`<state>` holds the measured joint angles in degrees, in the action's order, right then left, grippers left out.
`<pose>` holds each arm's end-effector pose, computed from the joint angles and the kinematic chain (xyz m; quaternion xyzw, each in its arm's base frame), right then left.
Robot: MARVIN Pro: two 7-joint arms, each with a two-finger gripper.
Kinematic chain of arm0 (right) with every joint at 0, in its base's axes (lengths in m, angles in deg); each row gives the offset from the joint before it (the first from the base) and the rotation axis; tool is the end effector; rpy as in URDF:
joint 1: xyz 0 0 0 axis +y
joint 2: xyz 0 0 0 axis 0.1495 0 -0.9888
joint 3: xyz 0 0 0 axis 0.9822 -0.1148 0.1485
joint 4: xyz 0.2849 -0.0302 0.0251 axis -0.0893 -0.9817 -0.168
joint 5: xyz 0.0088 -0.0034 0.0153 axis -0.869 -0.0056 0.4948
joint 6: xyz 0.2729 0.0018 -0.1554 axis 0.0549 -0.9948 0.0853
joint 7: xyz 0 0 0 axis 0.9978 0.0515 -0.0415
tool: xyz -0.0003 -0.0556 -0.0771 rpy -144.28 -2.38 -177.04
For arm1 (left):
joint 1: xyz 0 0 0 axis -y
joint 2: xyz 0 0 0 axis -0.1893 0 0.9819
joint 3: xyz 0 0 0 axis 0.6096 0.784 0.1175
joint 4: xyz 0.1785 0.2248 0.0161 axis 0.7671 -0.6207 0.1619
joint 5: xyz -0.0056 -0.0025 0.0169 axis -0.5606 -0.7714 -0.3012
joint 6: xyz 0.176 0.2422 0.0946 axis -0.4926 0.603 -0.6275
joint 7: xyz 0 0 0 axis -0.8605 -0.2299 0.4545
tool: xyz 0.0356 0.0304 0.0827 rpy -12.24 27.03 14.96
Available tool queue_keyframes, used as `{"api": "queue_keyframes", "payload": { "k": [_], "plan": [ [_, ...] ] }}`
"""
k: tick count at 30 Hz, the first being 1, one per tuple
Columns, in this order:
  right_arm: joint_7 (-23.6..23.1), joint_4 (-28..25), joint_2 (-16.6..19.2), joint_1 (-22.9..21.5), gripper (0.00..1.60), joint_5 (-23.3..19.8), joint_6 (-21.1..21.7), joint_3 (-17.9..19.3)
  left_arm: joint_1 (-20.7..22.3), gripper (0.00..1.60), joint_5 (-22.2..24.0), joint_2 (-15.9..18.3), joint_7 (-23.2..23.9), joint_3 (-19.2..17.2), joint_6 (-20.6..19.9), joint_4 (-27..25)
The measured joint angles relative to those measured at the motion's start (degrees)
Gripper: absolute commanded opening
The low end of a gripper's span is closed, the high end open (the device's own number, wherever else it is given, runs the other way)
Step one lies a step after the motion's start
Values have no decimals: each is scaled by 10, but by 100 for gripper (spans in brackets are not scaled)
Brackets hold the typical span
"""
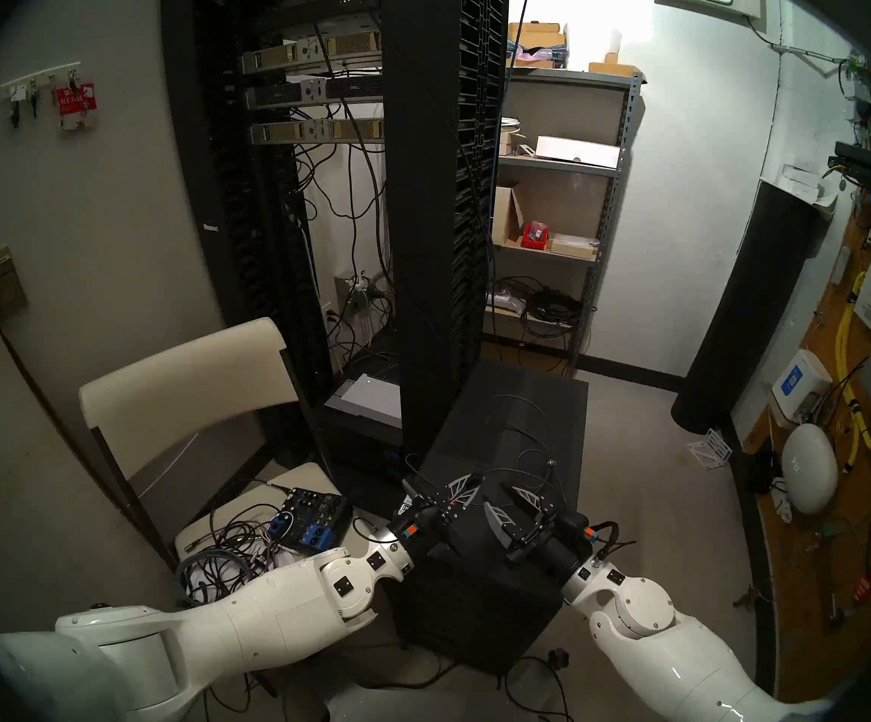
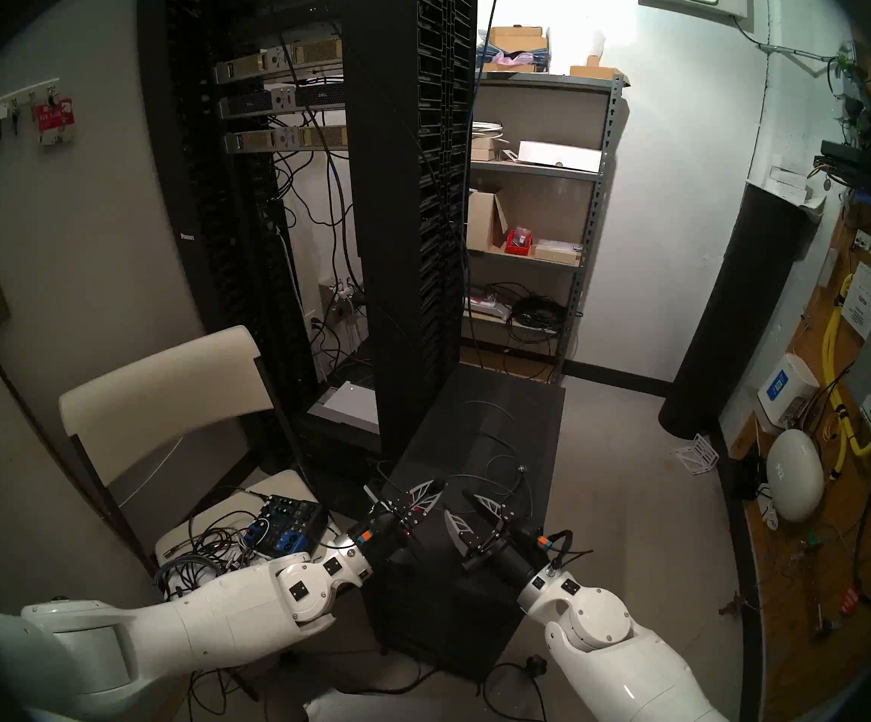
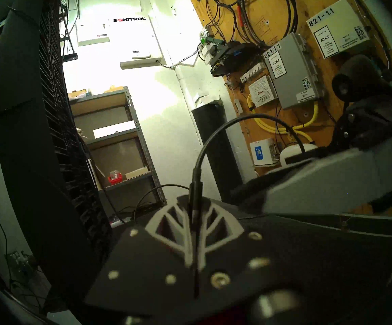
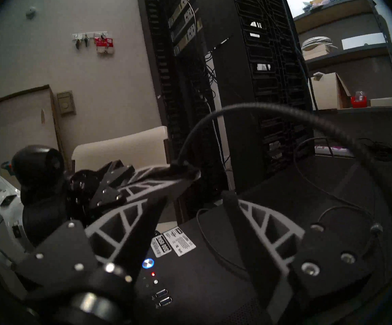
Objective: Insert the cable into the workstation's USB slot
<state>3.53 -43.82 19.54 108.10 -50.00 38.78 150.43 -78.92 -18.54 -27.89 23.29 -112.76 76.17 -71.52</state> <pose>0.3156 0.0121 -0.4013 -0.6636 -0.1775 -0.6627 0.2983 0.3615 -0.1246 -0.4274 0.5388 -0.3633 0.7330 0.2011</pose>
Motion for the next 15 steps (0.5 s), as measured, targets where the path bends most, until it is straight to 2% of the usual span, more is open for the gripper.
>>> {"api": "queue_keyframes", "payload": {
  "k": [5, 15],
  "plan": [
    [-12, -14, 4, 6, 117, -12, 0, 6, -2, 0, 14, 5, 15, 2, -1, -1],
    [-28, -7, 2, -3, 109, -17, 1, -2, -9, 0, 42, 19, 37, 3, -11, -24]
  ]
}}
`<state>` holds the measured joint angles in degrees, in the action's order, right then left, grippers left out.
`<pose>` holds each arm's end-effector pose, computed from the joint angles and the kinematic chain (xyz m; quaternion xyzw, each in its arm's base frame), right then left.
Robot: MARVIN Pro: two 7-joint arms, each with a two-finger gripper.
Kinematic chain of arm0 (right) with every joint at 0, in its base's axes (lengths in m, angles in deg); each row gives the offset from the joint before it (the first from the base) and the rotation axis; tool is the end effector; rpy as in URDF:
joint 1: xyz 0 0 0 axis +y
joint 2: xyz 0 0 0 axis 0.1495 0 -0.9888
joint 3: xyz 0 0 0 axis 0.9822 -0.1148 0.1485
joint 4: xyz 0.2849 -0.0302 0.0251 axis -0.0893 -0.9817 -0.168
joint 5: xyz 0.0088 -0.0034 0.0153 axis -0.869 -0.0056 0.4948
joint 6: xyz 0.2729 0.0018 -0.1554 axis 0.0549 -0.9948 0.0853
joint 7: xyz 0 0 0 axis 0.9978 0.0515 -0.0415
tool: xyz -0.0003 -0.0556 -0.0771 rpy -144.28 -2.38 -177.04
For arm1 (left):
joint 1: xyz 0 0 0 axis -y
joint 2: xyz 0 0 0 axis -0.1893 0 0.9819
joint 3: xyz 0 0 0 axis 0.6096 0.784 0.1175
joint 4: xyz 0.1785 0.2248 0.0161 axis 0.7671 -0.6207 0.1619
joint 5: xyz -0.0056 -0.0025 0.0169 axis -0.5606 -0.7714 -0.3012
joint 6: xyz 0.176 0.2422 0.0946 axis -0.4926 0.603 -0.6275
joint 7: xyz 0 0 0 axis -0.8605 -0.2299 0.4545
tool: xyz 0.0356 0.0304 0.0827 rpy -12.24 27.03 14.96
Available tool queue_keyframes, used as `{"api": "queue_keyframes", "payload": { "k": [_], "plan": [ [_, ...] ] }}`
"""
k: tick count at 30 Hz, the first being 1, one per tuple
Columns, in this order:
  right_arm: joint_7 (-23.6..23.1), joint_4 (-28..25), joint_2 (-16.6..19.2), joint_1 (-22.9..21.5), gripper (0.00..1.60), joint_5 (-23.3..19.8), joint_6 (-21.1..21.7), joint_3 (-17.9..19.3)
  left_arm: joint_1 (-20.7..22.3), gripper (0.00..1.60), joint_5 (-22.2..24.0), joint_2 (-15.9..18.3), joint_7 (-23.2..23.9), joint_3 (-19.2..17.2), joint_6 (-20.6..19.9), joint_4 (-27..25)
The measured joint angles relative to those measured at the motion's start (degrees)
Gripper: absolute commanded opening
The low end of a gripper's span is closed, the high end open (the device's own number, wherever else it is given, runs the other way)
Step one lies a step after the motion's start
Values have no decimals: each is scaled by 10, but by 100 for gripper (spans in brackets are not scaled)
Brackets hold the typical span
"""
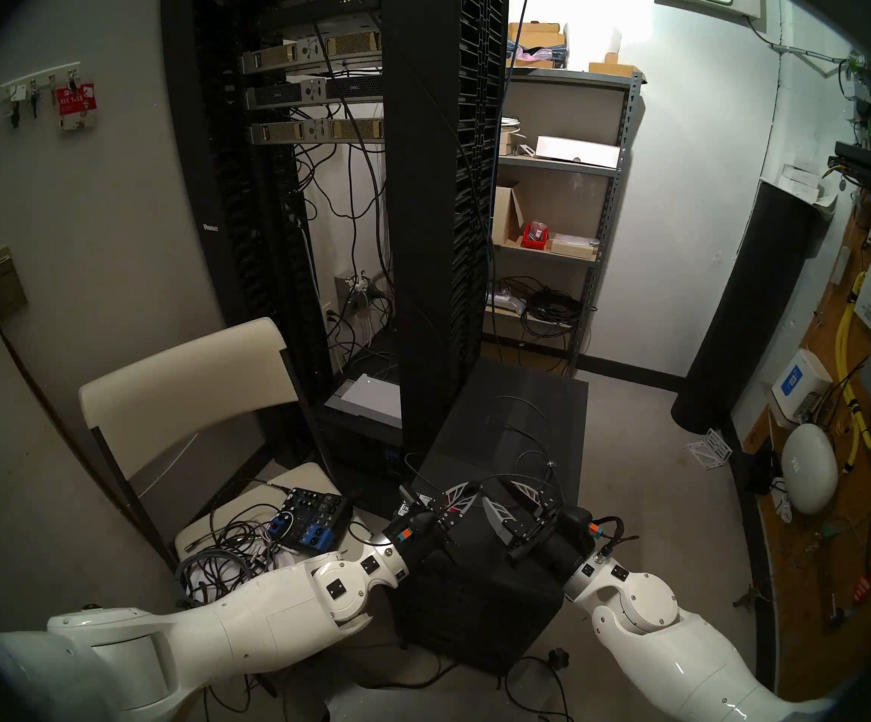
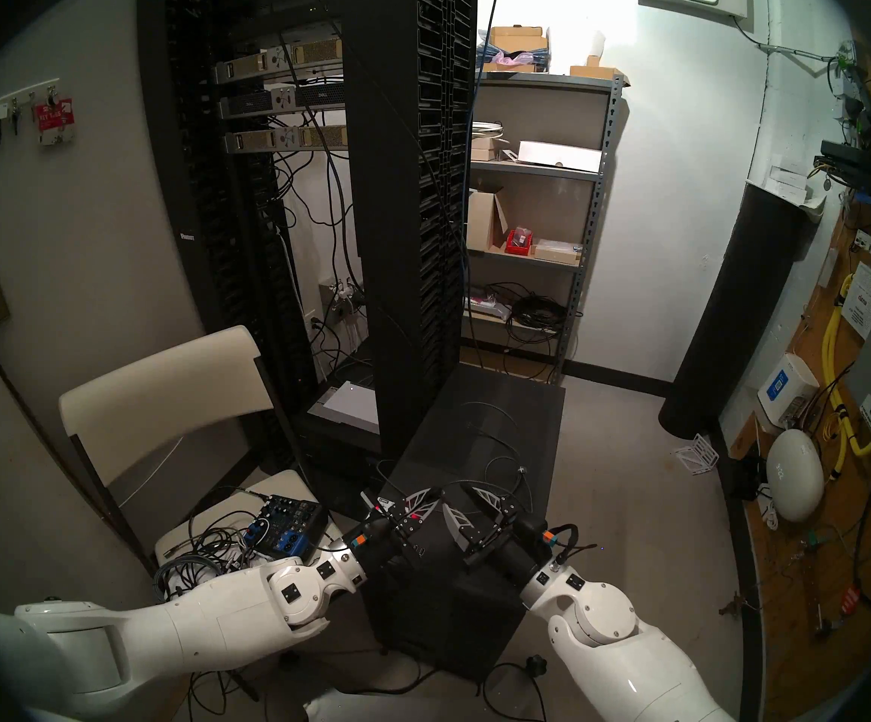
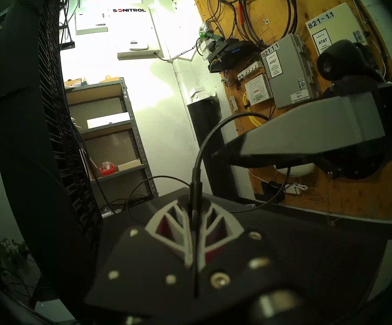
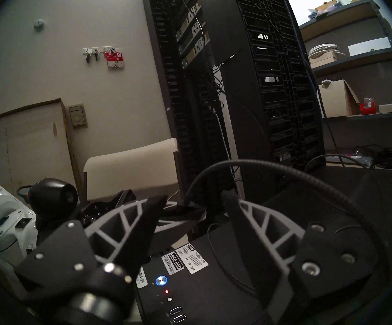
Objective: Insert the cable into the workstation's USB slot
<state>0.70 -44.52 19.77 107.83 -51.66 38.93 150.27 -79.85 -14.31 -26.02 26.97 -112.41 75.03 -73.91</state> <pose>0.3155 0.0163 -0.3945 -0.6510 -0.1844 -0.6624 0.3215 0.3523 -0.1200 -0.4295 0.5549 -0.3602 0.7158 0.2238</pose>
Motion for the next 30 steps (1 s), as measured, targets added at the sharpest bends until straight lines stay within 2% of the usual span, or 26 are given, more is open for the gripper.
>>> {"api": "queue_keyframes", "payload": {
  "k": [2, 5, 16, 20, 30],
  "plan": [
    [-1, 5, -3, -3, 107, 0, 0, -3, -2, 0, 3, 2, 2, 0, -2, -3],
    [-6, 15, -8, -10, 79, 0, 0, -10, -6, 0, 8, 6, 6, 0, -7, -12],
    [-11, 19, -13, -24, 73, 3, 0, -19, -16, 0, 18, 16, 13, 0, -14, -30],
    [-13, 19, -13, -27, 62, 3, 1, -19, -19, 0, 19, 17, 13, 0, -16, -34],
    [-10, 15, -10, -29, 70, 13, 25, -21, -22, 0, 19, 16, 1, -1, -16, -40]
  ]
}}
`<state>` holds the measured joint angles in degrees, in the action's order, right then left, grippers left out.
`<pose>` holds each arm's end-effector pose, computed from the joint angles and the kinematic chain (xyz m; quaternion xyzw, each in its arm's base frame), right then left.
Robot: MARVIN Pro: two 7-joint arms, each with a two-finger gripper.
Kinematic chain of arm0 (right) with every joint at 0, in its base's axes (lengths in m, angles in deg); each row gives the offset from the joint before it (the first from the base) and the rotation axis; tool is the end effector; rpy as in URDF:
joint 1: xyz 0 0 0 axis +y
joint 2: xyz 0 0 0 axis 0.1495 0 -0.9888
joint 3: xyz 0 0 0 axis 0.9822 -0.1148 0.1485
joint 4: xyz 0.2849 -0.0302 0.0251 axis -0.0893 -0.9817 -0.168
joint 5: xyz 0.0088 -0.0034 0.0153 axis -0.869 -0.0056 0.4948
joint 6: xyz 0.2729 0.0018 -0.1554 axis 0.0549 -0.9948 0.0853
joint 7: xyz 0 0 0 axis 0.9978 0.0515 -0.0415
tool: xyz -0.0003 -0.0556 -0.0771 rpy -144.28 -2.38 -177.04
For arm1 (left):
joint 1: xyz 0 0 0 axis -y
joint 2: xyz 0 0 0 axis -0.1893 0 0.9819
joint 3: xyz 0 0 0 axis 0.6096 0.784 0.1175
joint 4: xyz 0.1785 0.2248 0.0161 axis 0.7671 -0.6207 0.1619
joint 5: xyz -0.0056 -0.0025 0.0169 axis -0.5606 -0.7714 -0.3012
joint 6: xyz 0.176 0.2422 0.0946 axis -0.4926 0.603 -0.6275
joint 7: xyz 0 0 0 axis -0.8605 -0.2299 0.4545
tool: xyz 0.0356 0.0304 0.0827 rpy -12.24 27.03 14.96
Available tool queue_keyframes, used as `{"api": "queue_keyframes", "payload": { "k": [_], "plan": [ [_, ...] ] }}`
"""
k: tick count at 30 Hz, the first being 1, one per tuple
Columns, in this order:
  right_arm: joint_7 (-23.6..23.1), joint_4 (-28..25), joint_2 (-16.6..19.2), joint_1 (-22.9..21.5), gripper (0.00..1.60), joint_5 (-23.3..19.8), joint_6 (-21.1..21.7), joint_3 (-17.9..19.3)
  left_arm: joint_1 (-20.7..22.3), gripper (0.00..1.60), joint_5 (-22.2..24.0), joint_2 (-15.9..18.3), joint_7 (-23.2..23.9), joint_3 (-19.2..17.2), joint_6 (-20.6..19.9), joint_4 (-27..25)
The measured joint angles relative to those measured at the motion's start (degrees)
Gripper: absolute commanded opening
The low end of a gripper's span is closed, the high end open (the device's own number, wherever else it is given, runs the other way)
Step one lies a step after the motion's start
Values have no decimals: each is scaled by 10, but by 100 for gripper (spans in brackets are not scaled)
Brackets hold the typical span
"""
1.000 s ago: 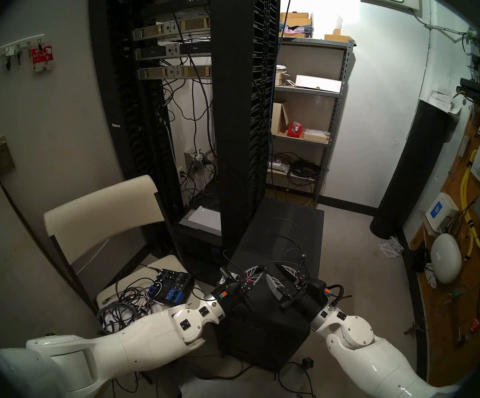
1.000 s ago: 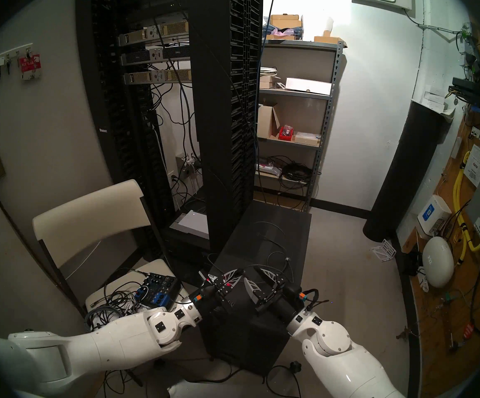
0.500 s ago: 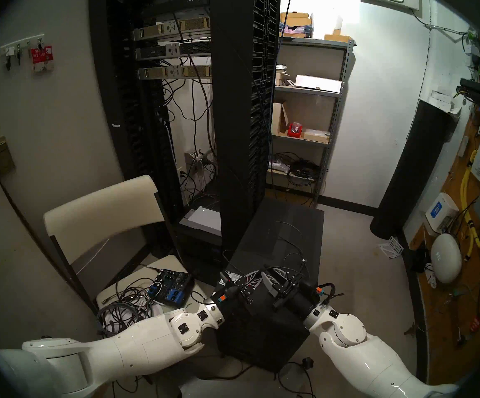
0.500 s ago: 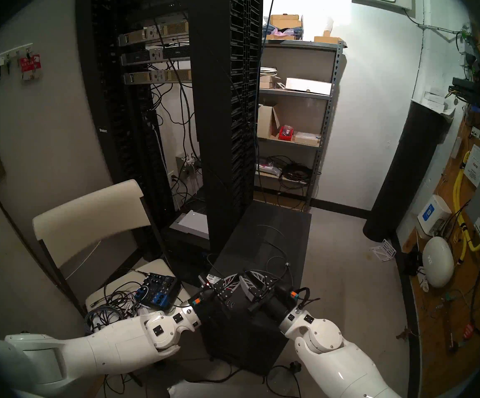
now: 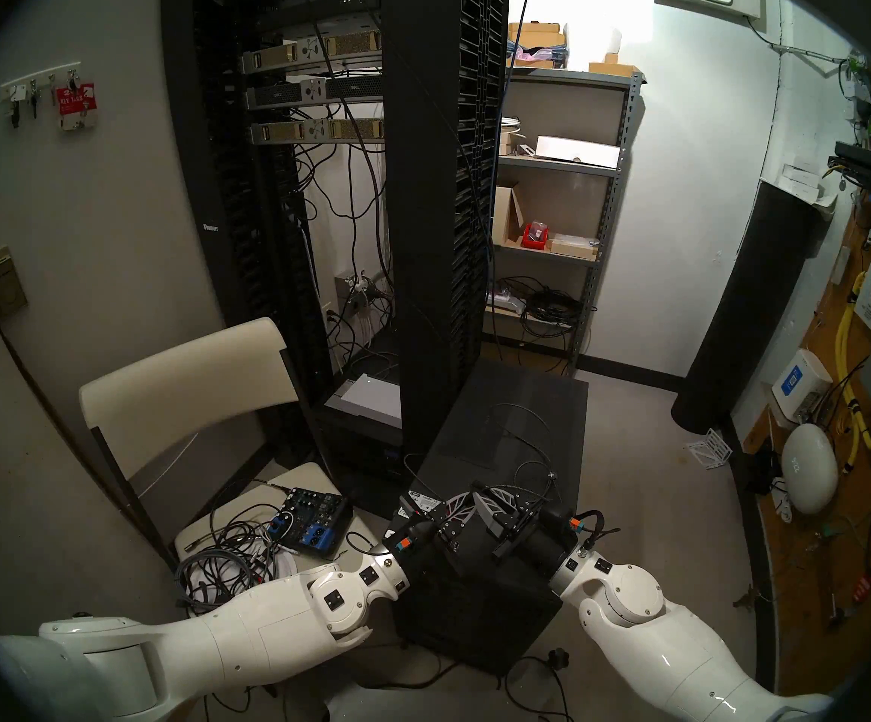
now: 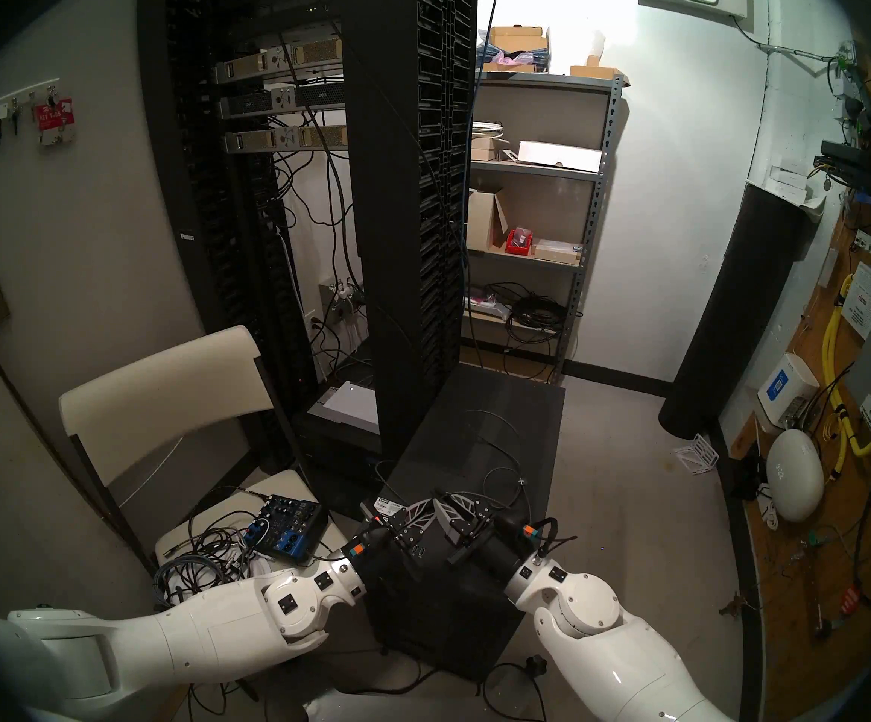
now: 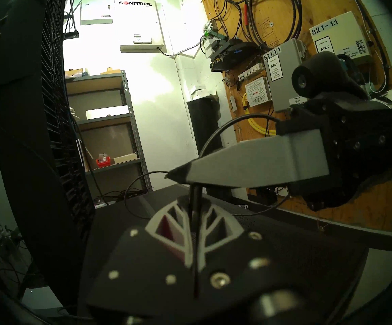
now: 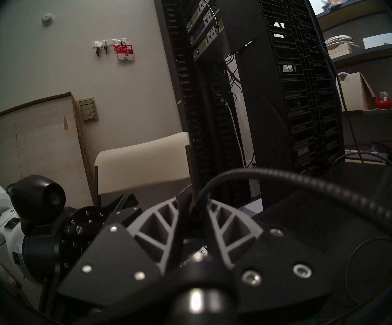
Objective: Insert the cable into the workstation's USB slot
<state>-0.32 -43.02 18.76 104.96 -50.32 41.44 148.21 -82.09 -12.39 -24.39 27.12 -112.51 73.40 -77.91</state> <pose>0.3247 0.0325 -0.3960 -0.6551 -0.2052 -0.6451 0.3357 0.3361 -0.1220 -0.4290 0.5694 -0.3445 0.7070 0.2392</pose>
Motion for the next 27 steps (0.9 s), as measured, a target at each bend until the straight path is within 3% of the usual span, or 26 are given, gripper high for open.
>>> {"api": "queue_keyframes", "payload": {
  "k": [6, 7, 18, 21, 22, 25, 26, 27],
  "plan": [
    [1, -2, 1, 0, 50, 0, 6, 2, 0, 0, -1, 0, -4, 1, -2, -1],
    [1, -2, 1, 0, 2, 0, 6, 2, 0, 0, -2, 0, -4, 1, -2, -1],
    [7, -9, 7, -1, 0, 20, 15, 3, 0, 3, -1, 6, -1, 4, -12, -9],
    [7, -12, 11, 0, 0, 24, 20, 3, 0, 27, 3, 11, 7, 6, -15, -13],
    [6, -13, 12, 0, 0, 27, 21, 3, 1, 66, 6, 13, 12, 7, -16, -15],
    [5, -14, 16, 2, 0, 31, 26, 3, 1, 97, 13, 20, 23, 11, -19, -20],
    [6, -14, 17, 3, 0, 33, 29, 4, 1, 117, 16, 23, 28, 13, -19, -22],
    [7, -14, 18, 3, 0, 33, 30, 5, 1, 150, 18, 25, 32, 15, -19, -23]
  ]
}}
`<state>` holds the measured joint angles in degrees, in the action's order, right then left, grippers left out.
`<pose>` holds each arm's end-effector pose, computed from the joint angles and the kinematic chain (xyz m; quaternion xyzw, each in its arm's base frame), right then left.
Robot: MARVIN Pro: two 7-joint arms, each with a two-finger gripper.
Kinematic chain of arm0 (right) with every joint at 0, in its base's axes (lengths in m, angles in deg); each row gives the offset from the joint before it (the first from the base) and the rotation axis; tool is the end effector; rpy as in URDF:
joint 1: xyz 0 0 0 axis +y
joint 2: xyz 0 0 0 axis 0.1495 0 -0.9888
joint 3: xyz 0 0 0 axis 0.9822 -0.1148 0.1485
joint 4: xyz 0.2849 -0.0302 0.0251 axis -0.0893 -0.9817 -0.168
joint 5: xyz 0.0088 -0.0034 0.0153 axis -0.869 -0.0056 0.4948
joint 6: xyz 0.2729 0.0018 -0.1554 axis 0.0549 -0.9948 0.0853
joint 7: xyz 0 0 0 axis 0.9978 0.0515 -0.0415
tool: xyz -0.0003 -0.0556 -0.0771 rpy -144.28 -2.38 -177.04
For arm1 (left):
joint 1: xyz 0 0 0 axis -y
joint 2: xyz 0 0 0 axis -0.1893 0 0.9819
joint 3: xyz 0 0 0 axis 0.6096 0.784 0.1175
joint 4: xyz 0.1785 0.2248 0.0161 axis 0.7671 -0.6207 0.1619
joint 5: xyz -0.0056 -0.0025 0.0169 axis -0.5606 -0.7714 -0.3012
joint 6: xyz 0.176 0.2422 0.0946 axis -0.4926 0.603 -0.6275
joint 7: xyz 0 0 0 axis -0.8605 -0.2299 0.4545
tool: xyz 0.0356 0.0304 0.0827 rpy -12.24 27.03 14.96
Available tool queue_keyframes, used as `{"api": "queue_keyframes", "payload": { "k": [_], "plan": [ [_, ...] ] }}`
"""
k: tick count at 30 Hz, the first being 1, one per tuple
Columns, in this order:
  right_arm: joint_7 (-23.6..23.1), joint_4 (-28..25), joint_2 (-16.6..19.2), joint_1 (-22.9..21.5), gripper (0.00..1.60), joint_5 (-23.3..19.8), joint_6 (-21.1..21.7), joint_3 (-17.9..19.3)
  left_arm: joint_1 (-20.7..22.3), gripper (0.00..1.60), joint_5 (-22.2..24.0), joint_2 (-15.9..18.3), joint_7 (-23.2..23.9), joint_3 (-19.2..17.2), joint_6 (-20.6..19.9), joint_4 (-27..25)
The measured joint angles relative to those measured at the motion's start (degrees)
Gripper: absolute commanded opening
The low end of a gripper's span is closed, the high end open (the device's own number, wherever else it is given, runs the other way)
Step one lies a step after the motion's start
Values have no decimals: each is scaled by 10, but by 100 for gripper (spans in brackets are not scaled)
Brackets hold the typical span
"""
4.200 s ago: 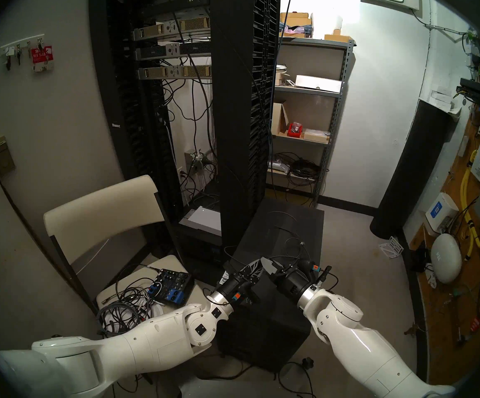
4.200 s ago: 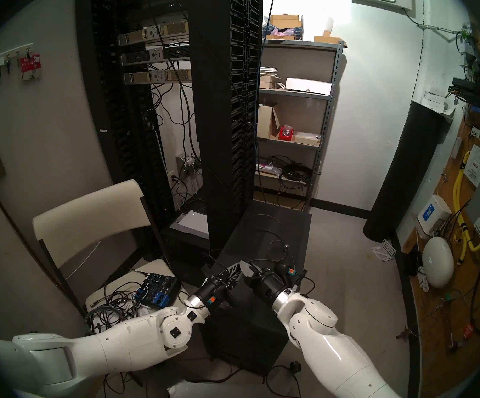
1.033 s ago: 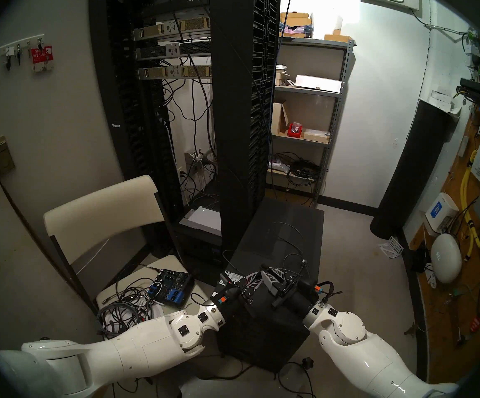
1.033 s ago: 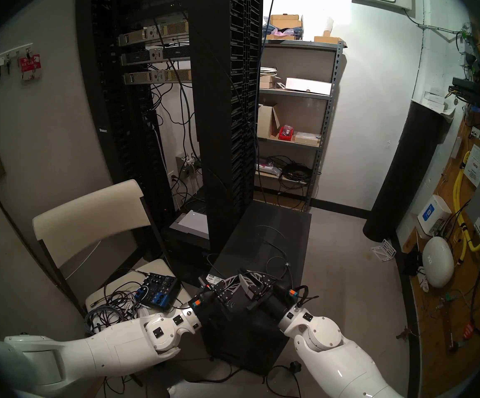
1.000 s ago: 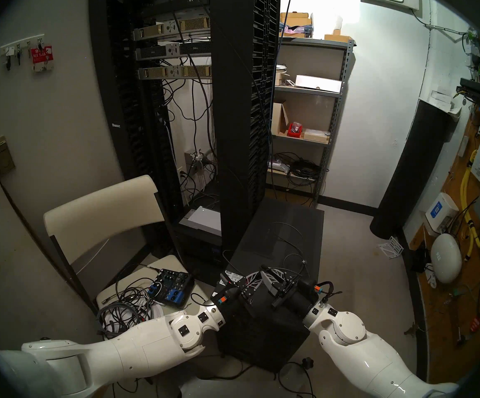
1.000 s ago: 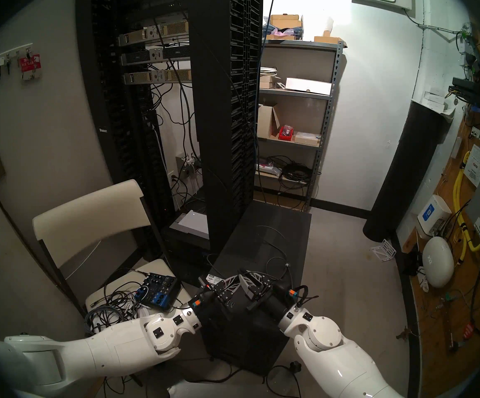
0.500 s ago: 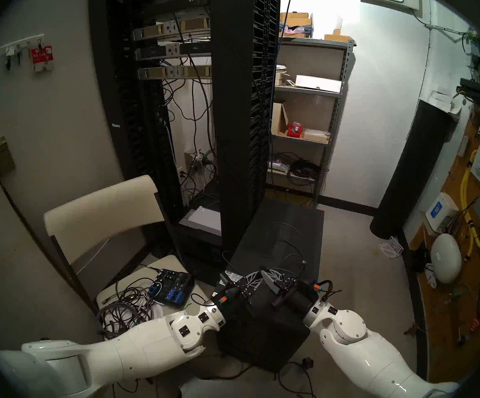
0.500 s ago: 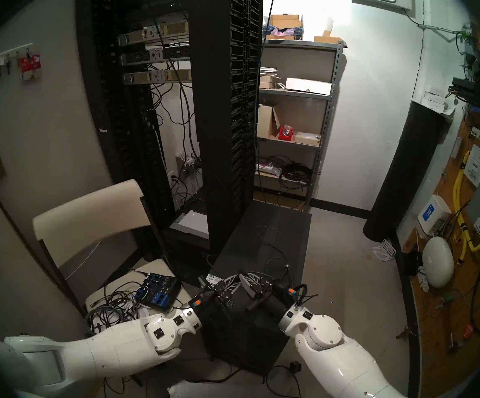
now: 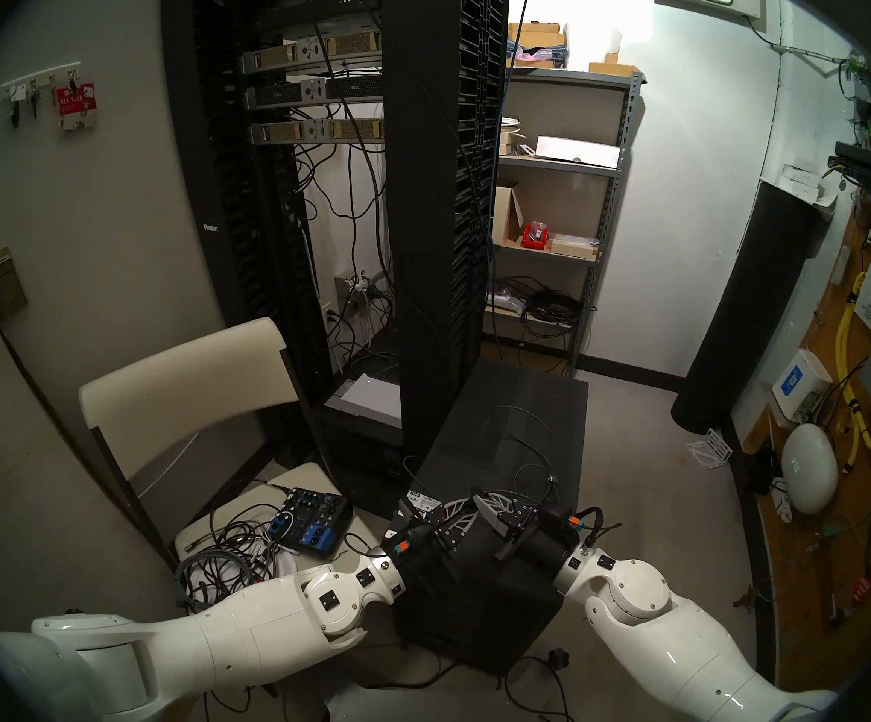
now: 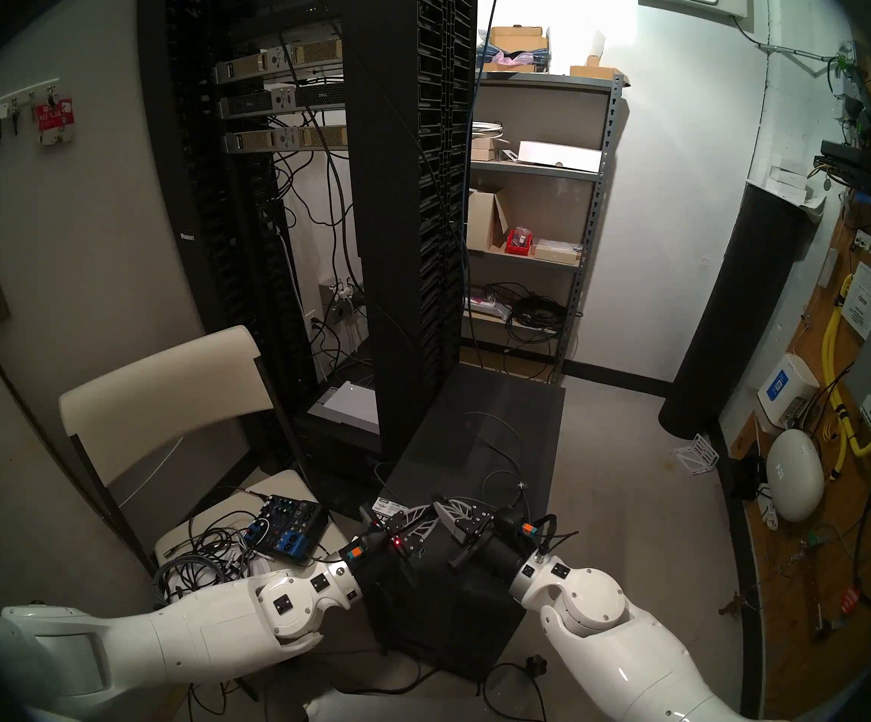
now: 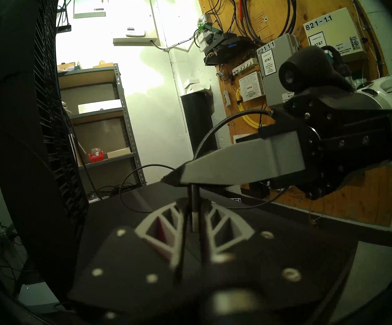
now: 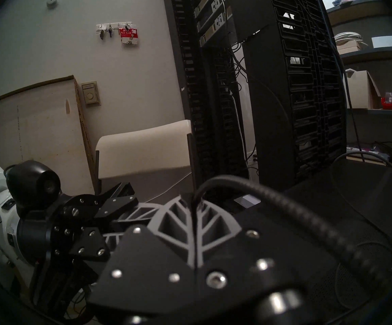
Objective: Insert the cable into the workstation's USB slot
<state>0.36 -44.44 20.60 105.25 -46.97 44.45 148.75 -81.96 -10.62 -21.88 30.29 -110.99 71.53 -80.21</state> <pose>0.3248 0.0237 -0.3955 -0.6718 -0.2380 -0.6266 0.3155 0.3268 -0.1161 -0.4310 0.5769 -0.3686 0.6831 0.2546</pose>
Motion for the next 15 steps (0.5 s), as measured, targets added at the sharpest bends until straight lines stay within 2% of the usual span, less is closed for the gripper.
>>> {"api": "queue_keyframes", "payload": {
  "k": [1, 2, 8, 15],
  "plan": [
    [1, 0, 1, 0, 0, 1, 1, 1, 0, 150, 2, 2, 3, 2, 0, -1],
    [2, 0, 2, 1, 0, 2, 2, 3, 0, 160, 4, 4, 7, 3, 0, -2],
    [6, 1, 9, 2, 0, 17, -3, 4, -3, 160, 25, 23, 26, 6, 4, -8],
    [3, 5, 10, 3, 0, 37, -12, -9, -6, 160, 63, 52, 36, -9, 13, -11]
  ]
}}
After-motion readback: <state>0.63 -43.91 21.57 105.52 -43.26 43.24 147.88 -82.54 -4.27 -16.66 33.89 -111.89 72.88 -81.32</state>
